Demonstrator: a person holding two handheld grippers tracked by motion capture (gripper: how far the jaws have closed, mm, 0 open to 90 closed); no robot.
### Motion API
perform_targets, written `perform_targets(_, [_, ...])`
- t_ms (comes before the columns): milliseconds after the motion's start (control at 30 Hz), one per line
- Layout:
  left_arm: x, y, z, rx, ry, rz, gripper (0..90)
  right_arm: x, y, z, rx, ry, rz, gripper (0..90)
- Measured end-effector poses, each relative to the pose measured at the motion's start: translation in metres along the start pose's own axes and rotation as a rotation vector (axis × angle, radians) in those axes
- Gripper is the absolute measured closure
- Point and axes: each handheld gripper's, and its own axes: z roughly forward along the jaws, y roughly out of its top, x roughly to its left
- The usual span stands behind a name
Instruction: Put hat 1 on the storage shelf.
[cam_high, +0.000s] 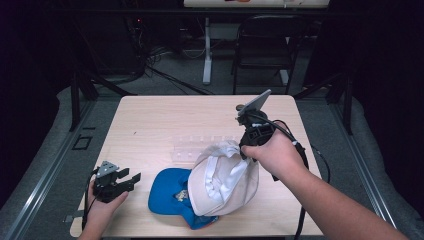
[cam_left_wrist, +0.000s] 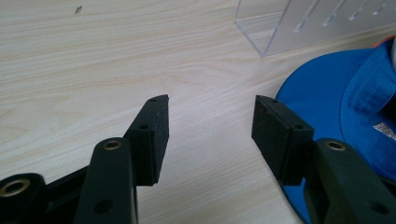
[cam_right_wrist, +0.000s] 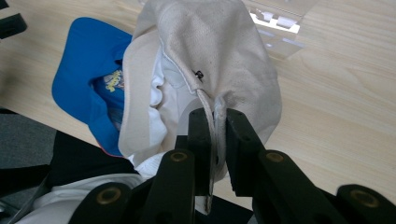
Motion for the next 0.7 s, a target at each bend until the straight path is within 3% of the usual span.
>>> perform_targets(200, [-0.001,0.0,0.0,0.001,-0.002,0.006,46.6,0.004,0.002,-0.004,-0.005,0.069,0.013,81.7])
perform_targets(300, [-0.001,0.0,0.0,0.003,-0.001,0.004,46.6,0.0,0.002,-0.004,-0.002,0.152,0.047,81.8])
perform_targets(433, [0.0,0.0,0.0,0.002,0.0,0.0,46.6,-0.012,0.0,-0.003,-0.017,0.311,0.148,81.7])
perform_targets(467, [0.0,0.0,0.0,0.002,0.0,0.0,46.6,-0.012,0.0,-0.003,-0.017,0.311,0.148,81.7])
perform_targets(500, [0.0,0.0,0.0,0.003,0.001,0.0,46.6,-0.02,-0.002,0.0,-0.013,0.42,0.211,81.7])
perform_targets(533, [0.0,0.0,0.0,0.003,0.001,0.0,46.6,-0.02,-0.002,0.0,-0.013,0.42,0.211,81.7])
perform_targets(567, [0.0,0.0,0.001,0.001,0.003,0.0,46.6,-0.025,-0.003,0.003,-0.006,0.485,0.237,81.6])
perform_targets(700, [0.0,0.0,0.001,-0.005,0.007,0.001,46.6,-0.038,-0.008,0.013,0.003,0.644,0.308,81.6])
